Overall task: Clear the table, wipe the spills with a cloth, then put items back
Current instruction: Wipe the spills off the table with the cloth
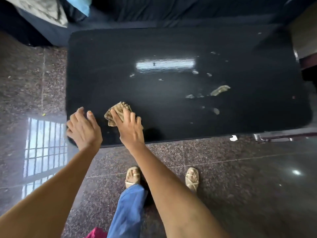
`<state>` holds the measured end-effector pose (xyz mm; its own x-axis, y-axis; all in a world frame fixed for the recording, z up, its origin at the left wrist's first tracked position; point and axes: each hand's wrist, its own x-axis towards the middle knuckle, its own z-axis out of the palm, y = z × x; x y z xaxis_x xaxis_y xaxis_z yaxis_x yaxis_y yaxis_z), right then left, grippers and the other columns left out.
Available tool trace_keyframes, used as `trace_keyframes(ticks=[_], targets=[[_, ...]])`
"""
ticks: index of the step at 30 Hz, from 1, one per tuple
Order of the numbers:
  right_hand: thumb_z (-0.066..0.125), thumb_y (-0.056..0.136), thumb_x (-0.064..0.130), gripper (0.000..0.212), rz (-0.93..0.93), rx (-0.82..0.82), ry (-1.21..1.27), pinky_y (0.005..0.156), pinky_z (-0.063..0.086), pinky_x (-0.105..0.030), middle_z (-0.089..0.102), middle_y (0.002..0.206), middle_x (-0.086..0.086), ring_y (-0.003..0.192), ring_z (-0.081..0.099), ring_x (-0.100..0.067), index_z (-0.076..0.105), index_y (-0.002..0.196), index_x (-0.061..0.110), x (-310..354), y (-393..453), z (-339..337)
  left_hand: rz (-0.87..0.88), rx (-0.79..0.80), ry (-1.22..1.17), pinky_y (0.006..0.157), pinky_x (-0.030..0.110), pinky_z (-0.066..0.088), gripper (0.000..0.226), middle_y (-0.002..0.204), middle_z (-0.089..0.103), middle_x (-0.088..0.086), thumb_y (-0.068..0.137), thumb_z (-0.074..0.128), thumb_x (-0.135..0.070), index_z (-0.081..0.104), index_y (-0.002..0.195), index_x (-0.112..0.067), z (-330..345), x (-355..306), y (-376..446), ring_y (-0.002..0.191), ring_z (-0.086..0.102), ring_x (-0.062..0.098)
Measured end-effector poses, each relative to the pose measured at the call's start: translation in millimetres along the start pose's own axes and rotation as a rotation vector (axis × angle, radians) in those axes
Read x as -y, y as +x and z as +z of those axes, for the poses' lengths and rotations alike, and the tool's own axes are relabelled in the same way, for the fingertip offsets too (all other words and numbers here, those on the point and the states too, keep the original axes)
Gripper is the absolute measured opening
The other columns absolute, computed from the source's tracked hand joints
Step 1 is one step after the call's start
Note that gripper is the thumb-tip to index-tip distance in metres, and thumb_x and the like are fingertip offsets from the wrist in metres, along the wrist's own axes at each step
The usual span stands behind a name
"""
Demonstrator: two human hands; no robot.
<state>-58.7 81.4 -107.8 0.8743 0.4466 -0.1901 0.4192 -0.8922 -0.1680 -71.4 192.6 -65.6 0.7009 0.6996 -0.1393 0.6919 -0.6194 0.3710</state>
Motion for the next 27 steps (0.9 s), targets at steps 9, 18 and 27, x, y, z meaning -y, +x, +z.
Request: trace_keyframes(ticks=[9, 18, 27], targets=[[0.067, 0.066, 0.009, 0.078, 0.294, -0.091, -0.049, 0.069, 0.045, -0.039, 0.053, 0.124, -0.015, 0.089, 0.054, -0.029, 0.043, 0.138, 0.027, -262, -79, -35, 0.17, 0.121, -0.032, 0.107, 0.052, 0.021, 0.04, 0.136, 0.043, 0.021, 0.1, 0.032, -0.026, 0.043, 0.134, -0.009, 73, -145, -107, 0.128, 0.034, 0.039], [0.052, 0.081, 0.002, 0.072, 0.672, -0.146, -0.107, 0.085, 0.038, -0.045, 0.041, 0.133, -0.019, 0.105, 0.044, -0.036, 0.033, 0.144, 0.03, -503, -142, -60, 0.269, 0.122, -0.007, 0.105, 0.052, 0.023, 0.04, 0.133, 0.045, 0.02, 0.099, 0.035, -0.027, 0.043, 0.133, -0.008, 134, -219, -160, 0.125, 0.036, 0.038], [0.053, 0.079, 0.002, 0.072, 1.236, -0.349, 0.083, 0.09, 0.035, -0.046, 0.037, 0.133, -0.029, 0.111, 0.042, -0.043, 0.032, 0.145, 0.022, -484, -142, -43, 0.258, 0.099, -0.013, 0.104, 0.05, 0.024, 0.04, 0.132, 0.048, 0.016, 0.099, 0.036, -0.027, 0.044, 0.134, -0.009, 128, -194, -140, 0.123, 0.039, 0.036]])
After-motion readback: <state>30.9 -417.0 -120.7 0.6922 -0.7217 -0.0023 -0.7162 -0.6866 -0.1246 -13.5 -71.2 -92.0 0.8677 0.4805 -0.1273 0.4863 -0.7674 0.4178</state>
